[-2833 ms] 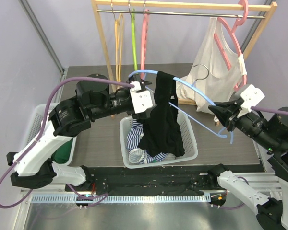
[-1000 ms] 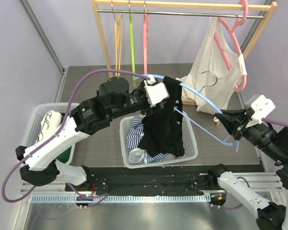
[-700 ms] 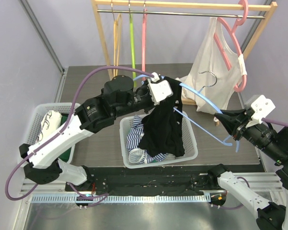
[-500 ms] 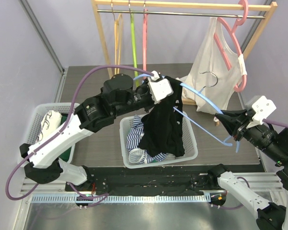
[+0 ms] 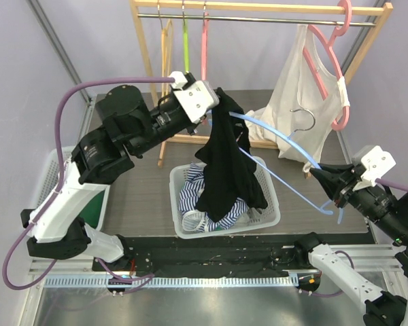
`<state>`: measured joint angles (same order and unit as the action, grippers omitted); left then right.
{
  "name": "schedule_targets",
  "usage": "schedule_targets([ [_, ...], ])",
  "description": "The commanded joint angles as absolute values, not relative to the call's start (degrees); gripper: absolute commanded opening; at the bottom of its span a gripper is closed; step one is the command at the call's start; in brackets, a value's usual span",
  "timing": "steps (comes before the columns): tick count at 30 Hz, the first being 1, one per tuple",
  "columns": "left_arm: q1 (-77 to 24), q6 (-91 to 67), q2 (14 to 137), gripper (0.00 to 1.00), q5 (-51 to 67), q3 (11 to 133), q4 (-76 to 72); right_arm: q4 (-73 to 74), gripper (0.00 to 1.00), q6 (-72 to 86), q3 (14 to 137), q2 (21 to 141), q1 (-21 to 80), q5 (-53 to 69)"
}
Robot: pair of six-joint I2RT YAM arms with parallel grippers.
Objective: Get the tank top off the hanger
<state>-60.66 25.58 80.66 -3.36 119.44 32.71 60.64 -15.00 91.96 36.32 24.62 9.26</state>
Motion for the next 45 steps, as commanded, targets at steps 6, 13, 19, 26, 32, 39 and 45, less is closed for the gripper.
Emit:
schedule_targets([
  [6, -59.41, 28.92, 80.33, 0.00, -11.77, 117.87, 25.94, 63.37, 0.01, -12.13, 96.15, 31.12, 24.52, -4.11],
  [13, -59.41, 29.88, 78.67, 0.00, -14.24, 111.72, 23.38, 65.29, 0.01, -9.23, 102.12, 28.13, 24.52, -11.34],
  [19, -59.41, 30.94, 77.61, 0.00, -16.62, 106.26, 19.68, 68.30, 0.01, -6.33, 106.26, 29.97, 24.35, -7.90],
  [26, -59.41, 26.37, 75.33, 0.00, -6.43, 103.36, 27.67, 63.99, 0.01, -6.24, 105.47, 36.81, 24.08, -12.56],
  [32, -59.50, 26.36, 72.87, 0.00, -5.36, 92.15, 28.30, 60.83, 0.01, -5.80, 105.38, 46.56, 24.08, -17.48],
  [39, -59.50, 23.12, 68.65, 0.12, -6.68, 81.66, 28.56, 56.79, 0.01, -6.24, 107.05, 52.03, 24.08, -16.88],
  [45, -59.50, 21.10, 66.80, 0.36, -8.08, 75.08, 27.69, 54.50, 0.01, -7.38, 107.40, 55.54, 24.08, -16.17],
])
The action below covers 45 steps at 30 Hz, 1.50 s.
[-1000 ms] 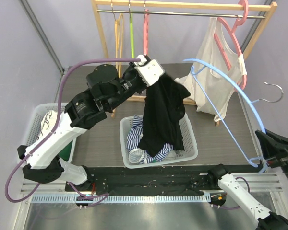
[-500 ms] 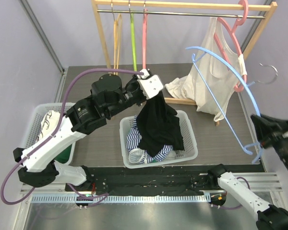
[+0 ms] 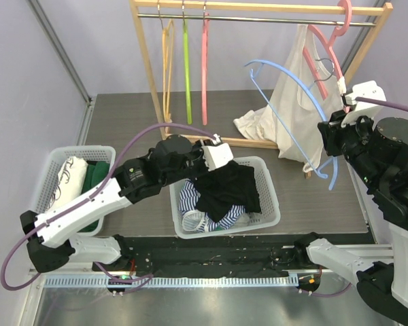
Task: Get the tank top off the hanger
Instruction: Remove the tank top from the hanger, then place the hanger at the clothesline.
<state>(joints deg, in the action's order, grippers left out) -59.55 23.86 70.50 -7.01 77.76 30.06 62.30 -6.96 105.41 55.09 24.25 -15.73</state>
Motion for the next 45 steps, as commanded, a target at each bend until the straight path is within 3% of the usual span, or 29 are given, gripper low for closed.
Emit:
schedule_targets([
  [1, -59.50, 20.57, 66.27, 0.43, -8.61, 74.10, 26.99, 54.23, 0.01, -7.56, 107.49, 55.98, 24.08, -16.26],
  [3, -59.41, 19.17, 66.01, 0.48, -9.66, 72.69, 26.98, 53.44, 0.01, -7.65, 107.93, 56.86, 24.08, -16.35],
  [4, -59.33, 18.46, 66.09, 0.59, -10.02, 71.73, 27.33, 53.44, 0.01, -7.65, 108.28, 57.13, 24.08, -16.35],
  [5, -59.24, 17.85, 66.27, 0.61, -10.02, 71.37, 27.77, 53.26, 0.01, -7.73, 108.72, 57.39, 24.08, -16.52],
  [19, -58.80, 16.61, 67.06, 0.66, -7.21, 62.75, 24.71, 53.09, 0.01, -8.97, 112.32, 62.66, 24.08, -16.26],
  [20, -58.80, 16.79, 67.06, 0.68, -7.99, 62.84, 23.65, 53.00, 0.01, -8.62, 112.59, 63.45, 24.08, -15.91],
  [21, -58.80, 16.79, 67.76, 0.79, -8.35, 62.75, 21.21, 52.74, 0.01, -8.44, 112.50, 63.63, 24.08, -15.56],
  [25, -58.80, 17.23, 70.75, 0.89, -7.57, 63.28, 17.32, 52.73, 0.01, -8.35, 112.50, 64.07, 24.08, -15.21],
  [26, -58.80, 16.97, 71.53, 0.99, -4.77, 63.28, 17.31, 52.65, 0.01, -8.35, 112.33, 63.90, 24.08, -15.12],
  [37, -58.80, 16.44, 74.18, 1.00, 11.95, 58.18, 17.57, 52.12, 0.01, -10.28, 114.25, 66.61, 24.17, -17.13],
  [45, -58.71, 16.87, 72.77, 0.90, 13.89, 59.50, 24.43, 52.21, 0.01, -12.83, 119.97, 73.56, 25.66, -20.91],
])
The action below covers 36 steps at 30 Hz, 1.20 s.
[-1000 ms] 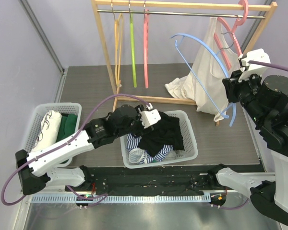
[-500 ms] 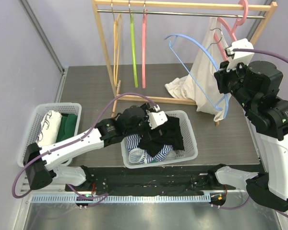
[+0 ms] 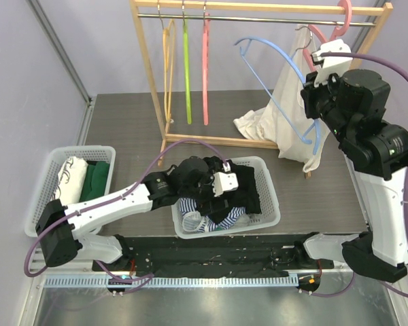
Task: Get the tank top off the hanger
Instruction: Place the hanger at the clothesline.
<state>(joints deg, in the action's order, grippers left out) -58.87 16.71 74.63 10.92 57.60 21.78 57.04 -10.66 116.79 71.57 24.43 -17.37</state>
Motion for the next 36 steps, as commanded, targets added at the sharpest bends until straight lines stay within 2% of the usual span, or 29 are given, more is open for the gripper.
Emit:
schedule_targets([
  [1, -58.80, 17.31, 72.51, 0.88, 13.89, 59.41, 24.61, 52.12, 0.01, -13.27, 120.49, 74.09, 26.19, -21.88],
  [4, -58.71, 19.51, 72.07, 0.83, 12.13, 57.05, 24.44, 51.42, 0.01, -15.90, 120.68, 76.72, 33.28, -29.94],
  [5, -58.71, 20.12, 71.72, 0.83, 10.04, 56.00, 23.30, 50.28, 0.01, -19.04, 120.50, 78.21, 36.01, -37.37],
  [6, -58.80, 20.39, 71.02, 0.84, 8.89, 54.25, 22.60, 49.84, 0.01, -20.38, 120.32, 78.83, 40.82, -40.40],
  [9, -58.80, 20.92, 70.49, 0.86, 2.39, 53.52, 22.67, 49.04, 0.01, -23.28, 121.98, 82.34, 44.29, -46.83],
  [12, -58.80, 22.32, 69.61, 0.92, -1.04, 56.23, 27.67, 47.64, 0.01, -24.08, 122.69, 83.14, 45.35, -46.67],
  [13, -58.71, 22.32, 69.17, 0.99, -1.58, 56.77, 28.90, 46.59, 0.01, -24.17, 122.70, 82.97, 45.44, -46.50],
  [19, -58.71, 21.62, 61.45, 1.00, -0.70, 56.77, 29.71, 47.02, 0.01, -26.10, 125.16, 83.93, 46.32, -48.51],
  [26, -58.71, 19.86, 60.03, 1.00, -0.18, 63.71, 36.82, 45.27, 0.01, -26.80, 126.03, 84.11, 46.41, -45.53],
  [36, -58.71, 22.67, 57.04, 1.00, 2.73, 66.62, 41.30, 42.10, 0.01, -30.49, 132.09, 88.85, 46.76, -45.26],
])
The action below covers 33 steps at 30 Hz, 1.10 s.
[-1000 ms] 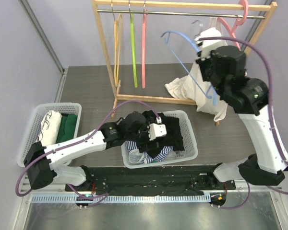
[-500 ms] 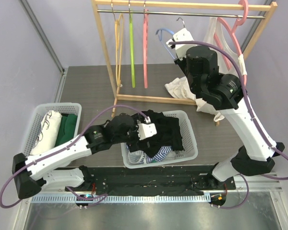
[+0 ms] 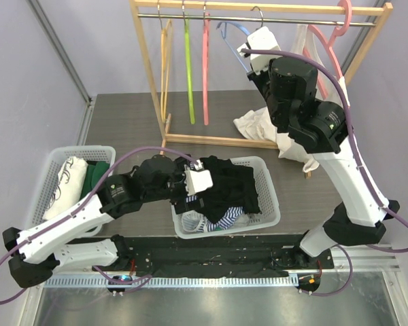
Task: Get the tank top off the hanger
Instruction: Place the hanger at the clothesline.
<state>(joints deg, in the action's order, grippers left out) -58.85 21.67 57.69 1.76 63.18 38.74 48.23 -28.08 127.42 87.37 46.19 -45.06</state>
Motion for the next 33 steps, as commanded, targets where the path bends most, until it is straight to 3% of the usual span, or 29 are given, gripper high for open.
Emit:
schedule_targets([
  [1, -58.71, 22.76, 57.30, 1.00, 2.38, 67.40, 42.18, 41.40, 0.01, -30.93, 132.19, 89.03, 46.84, -45.35],
  [33, -58.71, 22.59, 55.46, 1.00, 1.58, 68.82, 40.43, 35.07, 0.01, -32.26, 133.60, 94.92, 43.51, -42.72],
])
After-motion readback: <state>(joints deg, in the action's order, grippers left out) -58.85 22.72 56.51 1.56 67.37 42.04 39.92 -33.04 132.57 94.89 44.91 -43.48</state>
